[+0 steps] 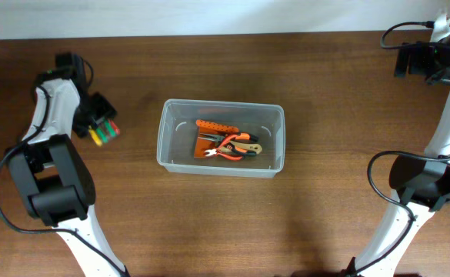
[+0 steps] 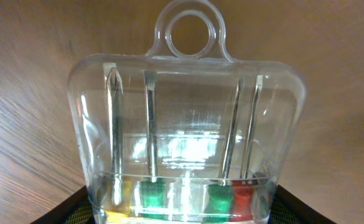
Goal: Pack container
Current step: 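Carry the screwdriver case into the box and lower it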
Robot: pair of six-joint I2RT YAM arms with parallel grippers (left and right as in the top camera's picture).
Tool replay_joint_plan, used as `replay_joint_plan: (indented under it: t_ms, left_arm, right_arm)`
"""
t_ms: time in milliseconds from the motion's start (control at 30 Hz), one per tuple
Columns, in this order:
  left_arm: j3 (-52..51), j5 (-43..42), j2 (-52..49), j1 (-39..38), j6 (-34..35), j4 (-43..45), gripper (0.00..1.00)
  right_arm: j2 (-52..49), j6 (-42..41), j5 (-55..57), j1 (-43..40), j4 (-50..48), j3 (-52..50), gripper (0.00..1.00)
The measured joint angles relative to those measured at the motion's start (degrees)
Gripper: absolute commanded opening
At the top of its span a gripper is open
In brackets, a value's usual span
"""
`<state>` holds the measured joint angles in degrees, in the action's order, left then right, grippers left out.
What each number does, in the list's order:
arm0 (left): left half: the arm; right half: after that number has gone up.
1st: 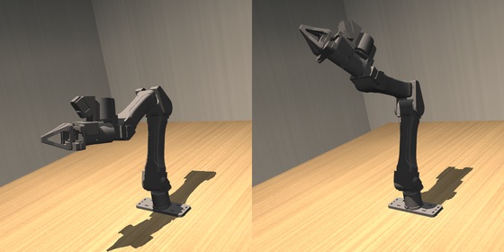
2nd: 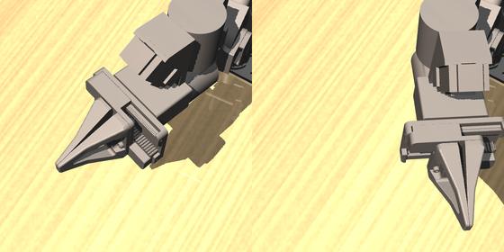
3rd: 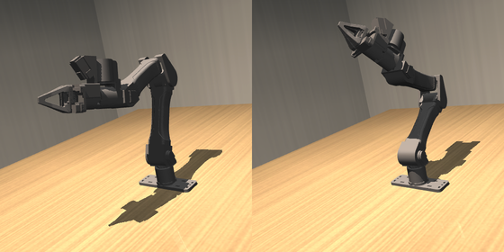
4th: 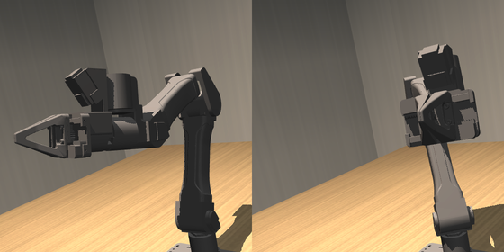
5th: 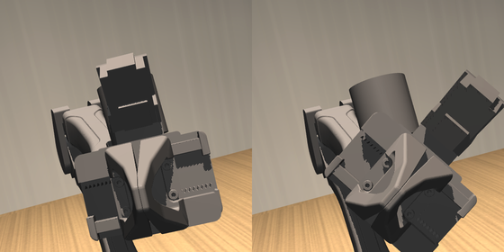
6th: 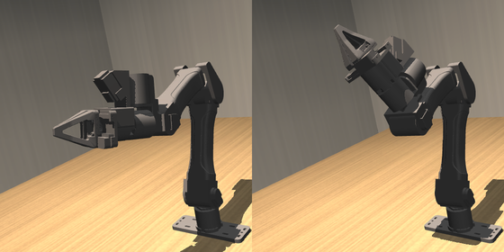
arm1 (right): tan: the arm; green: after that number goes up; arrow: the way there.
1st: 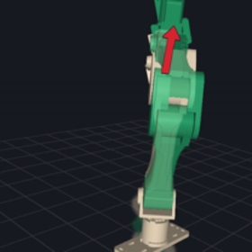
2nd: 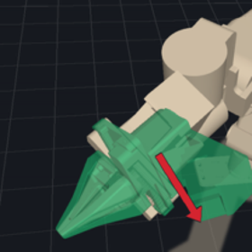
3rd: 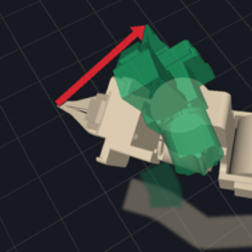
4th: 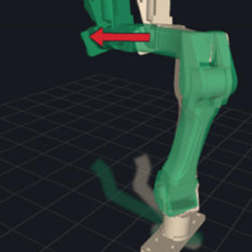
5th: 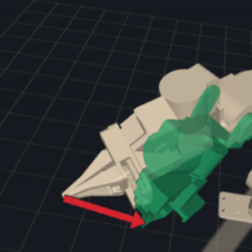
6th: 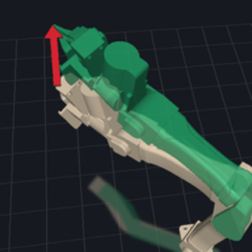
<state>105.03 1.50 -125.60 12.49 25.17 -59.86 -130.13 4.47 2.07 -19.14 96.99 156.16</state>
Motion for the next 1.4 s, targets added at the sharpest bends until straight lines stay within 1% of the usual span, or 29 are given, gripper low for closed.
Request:
replay_joint_plan:
  t_ms: [133, 267, 433, 633, 800, 933, 1033, 1267, 1400]
  left_arm:
    - [5.29, -0.44, 1.79, -0.11, -3.15, -1.05, 0.53]
    - [9.6, -3.37, 5.31, -0.57, -7.76, -1.09, 0.52]
    - [11.82, -8.92, 9.75, -2.38, -13.31, -1.11, 0.52]
    - [12.11, -16.44, 11.82, -7.65, -22.03, -2.54, 0.52]
    - [12.09, -18.93, 11.82, -13.88, -30.47, -4.24, 0.53]
    - [12.09, -19.39, 11.8, -18.97, -36.74, -5.49, 0.53]
    - [12.09, -18.43, 11.8, -22.45, -39.5, -6.27, 0.53]
    - [12.09, -14.4, 11.8, -29.16, -41.94, -8.96, 0.52]
    - [11.5, -12.81, 11.8, -31.39, -42.12, -9.2, 0.52]
  right_arm:
    - [0.0, 0.04, 0.02, 0.0, 0.0, 0.0, 0.99]
    - [0.0, 0.02, 0.02, 0.0, 0.0, 0.0, 0.99]
    - [0.0, 0.04, 0.0, 0.0, -0.02, 0.0, 0.99]
    - [0.0, 0.02, 0.0, 0.0, -0.02, 0.0, 0.99]
    - [0.0, 0.02, 0.0, 0.0, 0.0, 0.0, 0.99]
    - [0.0, 0.04, 0.0, 0.0, 0.0, 0.0, 0.99]
    - [0.0, 0.0, 0.0, 0.0, -0.02, 0.0, 0.99]
    - [0.0, 0.0, 0.02, 0.0, -0.02, 0.0, 0.99]
    - [0.0, 0.02, 0.0, 0.0, -0.02, 0.0, 0.99]
